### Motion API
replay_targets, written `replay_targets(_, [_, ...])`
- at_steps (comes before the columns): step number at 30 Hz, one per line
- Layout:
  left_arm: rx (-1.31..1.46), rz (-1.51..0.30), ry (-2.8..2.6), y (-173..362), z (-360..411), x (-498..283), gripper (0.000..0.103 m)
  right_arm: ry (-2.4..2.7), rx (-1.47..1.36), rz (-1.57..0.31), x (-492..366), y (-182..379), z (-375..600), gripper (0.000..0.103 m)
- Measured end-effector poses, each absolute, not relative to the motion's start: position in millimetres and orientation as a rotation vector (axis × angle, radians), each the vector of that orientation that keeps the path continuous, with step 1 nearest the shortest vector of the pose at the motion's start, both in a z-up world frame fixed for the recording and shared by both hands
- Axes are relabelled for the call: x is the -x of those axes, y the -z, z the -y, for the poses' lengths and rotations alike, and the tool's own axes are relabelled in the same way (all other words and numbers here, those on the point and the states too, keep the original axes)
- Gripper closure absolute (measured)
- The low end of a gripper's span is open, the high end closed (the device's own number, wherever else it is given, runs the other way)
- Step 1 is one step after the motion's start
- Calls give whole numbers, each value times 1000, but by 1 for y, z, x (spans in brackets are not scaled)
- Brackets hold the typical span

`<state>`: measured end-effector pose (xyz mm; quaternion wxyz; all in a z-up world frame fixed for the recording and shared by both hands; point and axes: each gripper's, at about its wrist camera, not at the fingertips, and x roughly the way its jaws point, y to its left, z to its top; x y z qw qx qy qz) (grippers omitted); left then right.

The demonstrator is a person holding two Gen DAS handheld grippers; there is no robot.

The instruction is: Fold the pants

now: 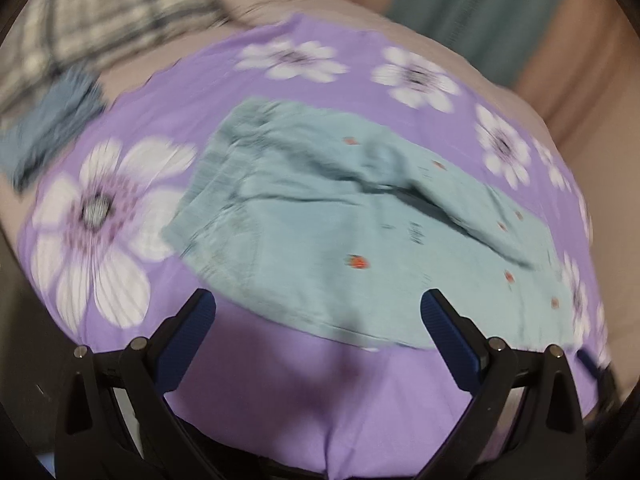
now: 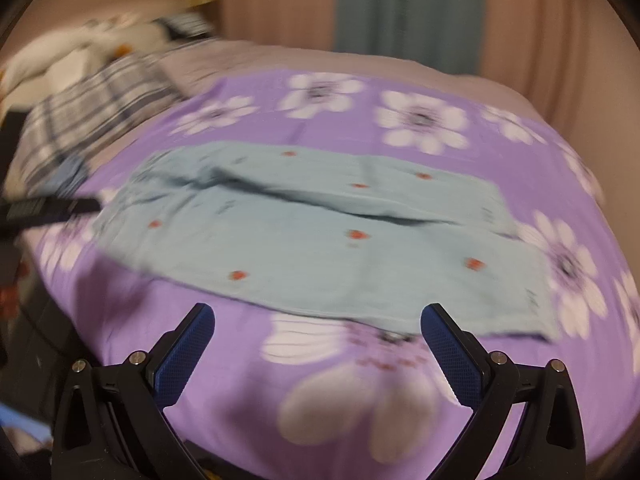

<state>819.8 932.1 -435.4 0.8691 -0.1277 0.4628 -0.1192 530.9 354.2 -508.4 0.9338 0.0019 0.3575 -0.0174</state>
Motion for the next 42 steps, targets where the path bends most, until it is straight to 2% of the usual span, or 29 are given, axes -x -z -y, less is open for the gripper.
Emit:
replay_targets(5, [414,-1007,187,490,-1003,-903,5,-53,222,-685,-560,539,-400,1])
replay_targets(9, [490,-1047,175,534,-1053,-960,18,-126,366,-645,-586,562,-432,20])
replay_targets(13, [445,-1003,160,556,-1082,-994,20,-163,494,-665,-609,585,-456,38])
replay_targets(15, [391,-978,141,555,-1079,-1001,24,-165,553,-657,-615,595,-465,41])
replay_targets(16, [367,-971,126,556,-1079,-1006,28,-164,579,-629,-615,596,-469,43])
replay_targets(17, [351,-973,110,558,-1081,-1011,36,-164,604,-598,-615,597,-473,45])
replay_targets(18, [347,-967,99,559,-1083,-1014,46,-165,627,-578,-615,599,-477,54])
replay_targets(19, [352,-963,108,559,-1081,-1014,52,-170,648,-565,-615,601,-481,68])
replay_targets(20, [369,-962,124,559,-1085,-1016,72,-175,661,-562,-619,602,-485,74])
replay_targets(21, [391,-972,145,559,-1086,-1015,80,-177,681,-560,-621,604,-490,85])
replay_targets(22, [405,-979,155,553,-1084,-1022,80,-175,706,-559,-622,605,-495,91])
replay_targets(30, [395,-891,134,527,-1127,-1025,83,-150,744,-544,-603,580,-516,95])
replay_targets(33, [356,-944,117,533,-1118,-1012,81,-200,691,-571,-598,576,-523,95])
replay_targets(35, [323,-996,98,551,-1136,-1042,77,-213,719,-586,-597,585,-533,95])
replay_targets(37, [295,-1007,87,553,-1148,-1054,75,-206,707,-625,-606,595,-535,93])
replay_targets(39, [261,-980,81,543,-1159,-1060,69,-218,626,-672,-611,597,-528,90])
replay_targets(42, [203,-919,72,515,-1123,-991,69,-297,456,-686,-608,578,-509,81])
